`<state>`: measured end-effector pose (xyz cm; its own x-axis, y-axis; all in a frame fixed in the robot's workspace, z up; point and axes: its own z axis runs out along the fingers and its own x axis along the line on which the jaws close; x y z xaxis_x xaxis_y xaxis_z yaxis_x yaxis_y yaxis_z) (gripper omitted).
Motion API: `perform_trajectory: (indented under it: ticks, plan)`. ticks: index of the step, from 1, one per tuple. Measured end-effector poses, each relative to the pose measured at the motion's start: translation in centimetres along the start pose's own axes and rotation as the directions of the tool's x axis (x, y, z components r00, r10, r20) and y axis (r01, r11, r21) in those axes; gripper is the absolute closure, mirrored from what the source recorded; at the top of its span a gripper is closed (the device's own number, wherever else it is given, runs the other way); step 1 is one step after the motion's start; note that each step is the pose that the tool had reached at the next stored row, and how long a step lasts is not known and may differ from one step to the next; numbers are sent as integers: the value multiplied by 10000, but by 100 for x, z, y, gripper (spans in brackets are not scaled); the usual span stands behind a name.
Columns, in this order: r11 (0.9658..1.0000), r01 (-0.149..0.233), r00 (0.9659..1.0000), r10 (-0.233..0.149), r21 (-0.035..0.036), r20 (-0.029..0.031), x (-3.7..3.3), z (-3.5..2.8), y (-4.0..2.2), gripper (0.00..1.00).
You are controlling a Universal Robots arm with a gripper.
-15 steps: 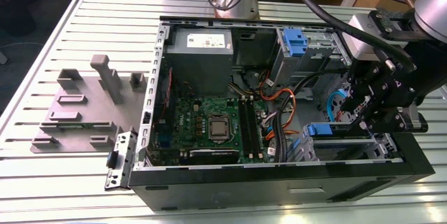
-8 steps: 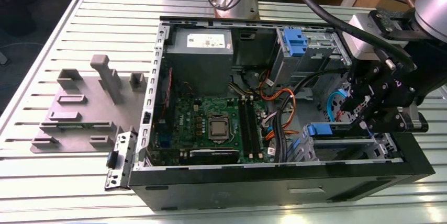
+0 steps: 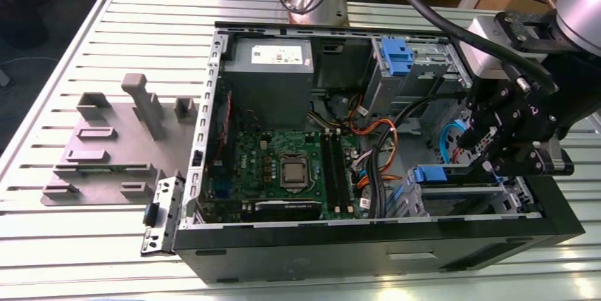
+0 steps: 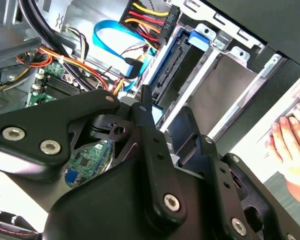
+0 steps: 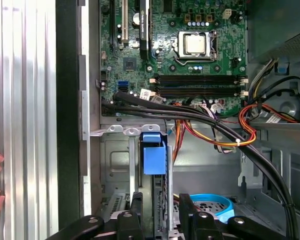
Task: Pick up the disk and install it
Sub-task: 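Insert the disk into the insertion slot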
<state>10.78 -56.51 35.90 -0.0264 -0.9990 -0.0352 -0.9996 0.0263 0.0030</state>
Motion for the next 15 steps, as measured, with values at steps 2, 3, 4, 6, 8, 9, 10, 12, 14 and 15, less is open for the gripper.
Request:
perform_trajectory:
  ticks: [2, 3, 4, 6, 8, 9, 10, 12, 14, 15]
  plan:
    - [10000, 0, 10000, 0, 0, 3, -14, 0, 0, 58]
    - [10000, 0, 10000, 0, 0, 6, -14, 0, 0, 58]
    - [10000, 0, 10000, 0, 0, 7, -14, -4, 1, 58]
    - [10000, 1, 10000, -1, 0, 6, -18, -16, 0, 58]
    - [10000, 0, 10000, 0, 0, 11, -24, -28, 1, 58]
    - [10000, 1, 10000, -1, 0, 11, -28, -39, 1, 58]
    - [10000, 1, 10000, -1, 0, 13, -32, -50, 1, 58]
    - [10000, 1, 10000, -1, -1, 24, -40, -63, 1, 58]
    - [10000, 1, 10000, -1, -1, 30, -54, -69, 2, 58]
    - [10000, 0, 10000, 0, -1, 32, -67, -69, 2, 58]
